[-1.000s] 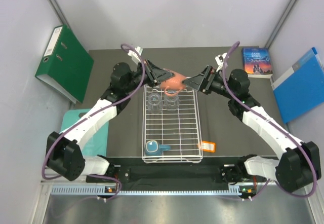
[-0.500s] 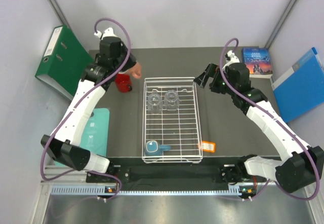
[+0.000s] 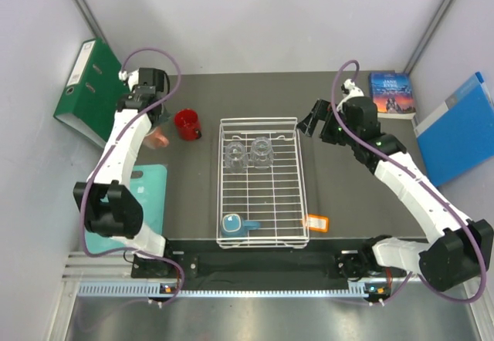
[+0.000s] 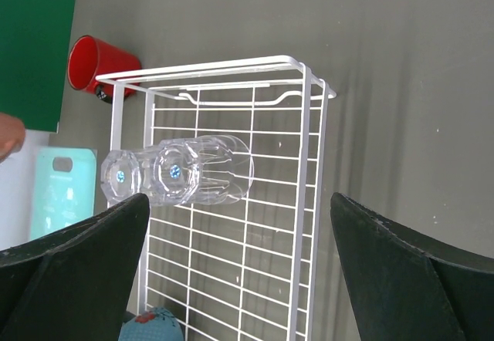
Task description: Unload the cups from the dish rack
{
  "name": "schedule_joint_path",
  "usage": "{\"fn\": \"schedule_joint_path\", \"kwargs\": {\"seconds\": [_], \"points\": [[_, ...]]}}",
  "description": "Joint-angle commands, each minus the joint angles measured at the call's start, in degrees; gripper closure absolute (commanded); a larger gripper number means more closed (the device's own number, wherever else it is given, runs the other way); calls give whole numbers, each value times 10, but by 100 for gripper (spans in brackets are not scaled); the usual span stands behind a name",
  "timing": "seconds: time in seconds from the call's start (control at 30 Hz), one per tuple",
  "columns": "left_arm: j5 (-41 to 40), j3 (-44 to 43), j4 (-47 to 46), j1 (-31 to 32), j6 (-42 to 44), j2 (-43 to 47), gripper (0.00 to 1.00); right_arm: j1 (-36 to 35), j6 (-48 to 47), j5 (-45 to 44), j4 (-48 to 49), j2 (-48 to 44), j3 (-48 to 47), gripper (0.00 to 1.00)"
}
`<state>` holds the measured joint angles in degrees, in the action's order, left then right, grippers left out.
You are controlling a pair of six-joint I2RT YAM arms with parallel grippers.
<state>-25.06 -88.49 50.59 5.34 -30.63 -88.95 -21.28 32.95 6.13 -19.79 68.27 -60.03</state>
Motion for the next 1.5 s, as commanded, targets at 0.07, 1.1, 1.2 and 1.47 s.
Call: {"fn": "schedule_joint_path", "kwargs": {"seconds": [0.07, 1.1, 1.2, 1.47], "points": [[37, -4, -70, -27, -1, -74, 100, -6, -9, 6, 10, 6, -10, 1], [69, 21, -192, -42, -10, -209, 93, -7, -1, 26, 36, 41, 9, 2], [59, 20, -186, -41, -10, -192, 75, -8, 1, 29, 43, 42, 10, 1], [32, 9, -144, -42, -19, -152, 42, -14, -1, 29, 45, 36, 11, 2]]}}
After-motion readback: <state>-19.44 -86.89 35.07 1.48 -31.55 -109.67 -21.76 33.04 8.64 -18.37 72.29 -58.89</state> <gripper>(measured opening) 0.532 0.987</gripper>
